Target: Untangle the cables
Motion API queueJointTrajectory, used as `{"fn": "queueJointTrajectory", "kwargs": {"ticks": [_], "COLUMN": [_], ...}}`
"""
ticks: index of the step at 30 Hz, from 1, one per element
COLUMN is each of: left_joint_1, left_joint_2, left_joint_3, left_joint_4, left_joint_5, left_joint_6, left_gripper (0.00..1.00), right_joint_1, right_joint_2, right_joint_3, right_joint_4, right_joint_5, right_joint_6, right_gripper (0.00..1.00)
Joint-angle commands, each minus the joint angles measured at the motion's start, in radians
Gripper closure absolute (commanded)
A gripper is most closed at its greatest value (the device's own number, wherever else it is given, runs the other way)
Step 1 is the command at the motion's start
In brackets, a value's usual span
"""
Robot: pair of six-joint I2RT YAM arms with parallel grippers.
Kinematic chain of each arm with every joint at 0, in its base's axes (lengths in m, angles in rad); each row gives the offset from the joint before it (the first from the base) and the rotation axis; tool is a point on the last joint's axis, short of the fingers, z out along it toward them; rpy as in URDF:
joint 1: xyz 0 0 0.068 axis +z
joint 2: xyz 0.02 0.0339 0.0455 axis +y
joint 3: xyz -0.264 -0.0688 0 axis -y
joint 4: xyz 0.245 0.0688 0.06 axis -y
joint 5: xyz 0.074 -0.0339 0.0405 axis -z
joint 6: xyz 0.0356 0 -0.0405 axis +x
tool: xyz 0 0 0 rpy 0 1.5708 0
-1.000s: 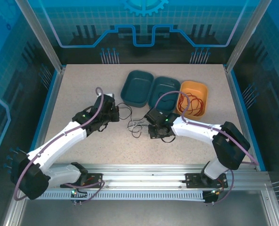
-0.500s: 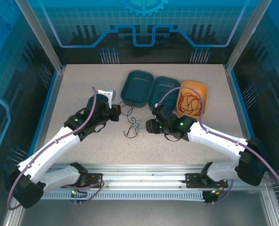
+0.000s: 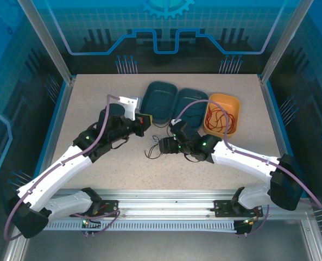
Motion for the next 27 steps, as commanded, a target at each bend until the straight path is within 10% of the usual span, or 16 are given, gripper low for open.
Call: {"fn": "queueJointTrajectory", "kwargs": {"ticks": [1, 14, 27], "left_joint_1": [-0.008, -0.008, -0.008], "left_joint_2": [-0.030, 0.142, 0.572], "left_joint_3": [0.060, 0.290, 0.637], "left_joint_4": [0.068, -0.011, -0.052], "left_joint_5": [0.044, -0.041, -0.026], "left_joint_6": [0.026, 0.062, 0.089], "left_gripper": [1.00, 1.00, 1.00], "right_joint_1": [0.020, 0.020, -0.007], "right_joint_2": [0.014, -0.249, -0.767], "right_joint_3": [0.012, -0.172, -0.217], "right_joint_4": [0.070, -0.010, -0.350], "right_joint_5": [0.037, 0.200, 0.449], "right_joint_6": [-0.013, 0.081, 0.111], "right_gripper": [0.24, 0.00, 0.00]}}
